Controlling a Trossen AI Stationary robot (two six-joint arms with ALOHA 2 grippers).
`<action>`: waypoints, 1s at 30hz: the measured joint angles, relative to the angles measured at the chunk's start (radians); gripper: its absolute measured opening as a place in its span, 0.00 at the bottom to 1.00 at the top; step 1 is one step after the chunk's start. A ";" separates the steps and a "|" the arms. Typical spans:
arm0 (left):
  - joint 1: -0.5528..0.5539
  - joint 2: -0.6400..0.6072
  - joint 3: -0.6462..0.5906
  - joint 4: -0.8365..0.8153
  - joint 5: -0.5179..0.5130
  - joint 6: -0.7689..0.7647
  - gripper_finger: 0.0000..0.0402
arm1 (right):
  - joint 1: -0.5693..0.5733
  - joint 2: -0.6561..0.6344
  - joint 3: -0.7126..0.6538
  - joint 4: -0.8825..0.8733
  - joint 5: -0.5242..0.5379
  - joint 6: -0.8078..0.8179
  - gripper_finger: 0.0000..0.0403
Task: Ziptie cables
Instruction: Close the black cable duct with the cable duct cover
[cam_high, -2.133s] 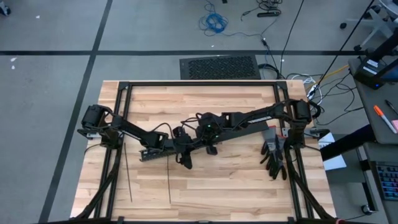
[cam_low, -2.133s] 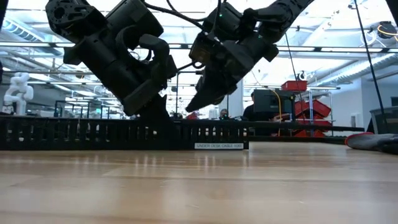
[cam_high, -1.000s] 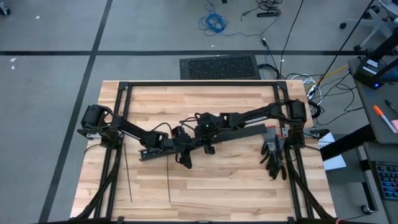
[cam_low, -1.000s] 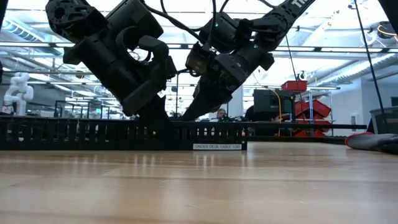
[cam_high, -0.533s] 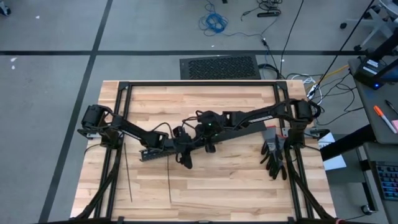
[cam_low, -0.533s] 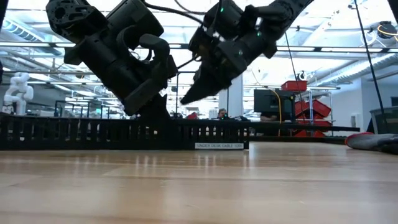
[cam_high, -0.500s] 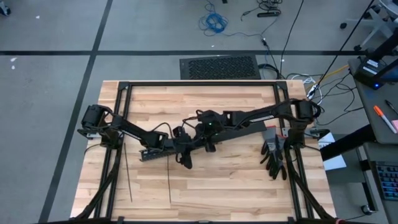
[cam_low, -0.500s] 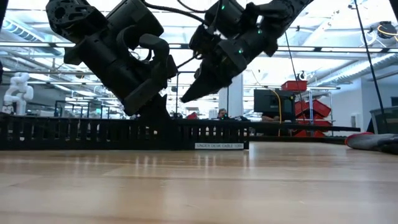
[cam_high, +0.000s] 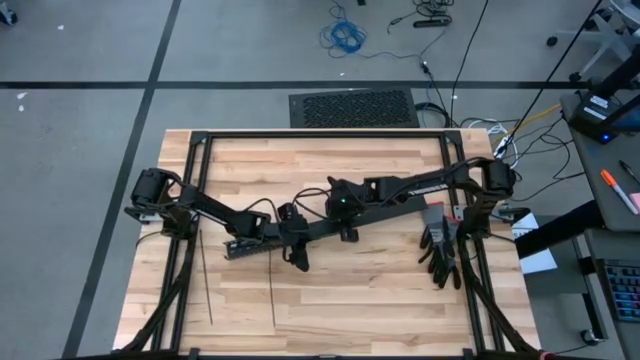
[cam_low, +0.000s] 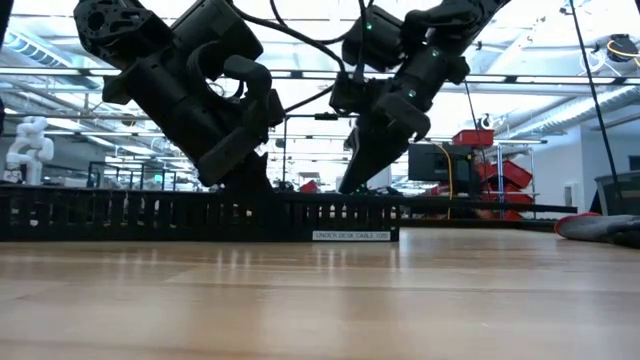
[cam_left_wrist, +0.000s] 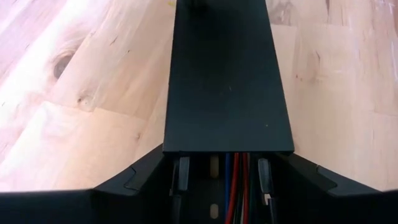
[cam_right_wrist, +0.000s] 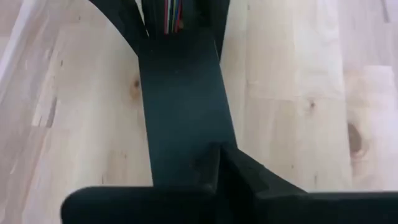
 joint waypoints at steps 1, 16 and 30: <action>0.000 0.000 0.000 0.000 0.000 0.000 0.56 | 0.000 0.000 -0.003 0.006 -0.001 0.008 0.02; 0.000 0.000 0.000 0.002 0.000 0.001 0.56 | 0.031 0.003 -0.004 0.011 -0.009 0.032 0.00; 0.007 0.000 -0.001 -0.004 0.033 -0.025 0.59 | 0.029 0.053 0.000 0.031 -0.032 0.044 0.00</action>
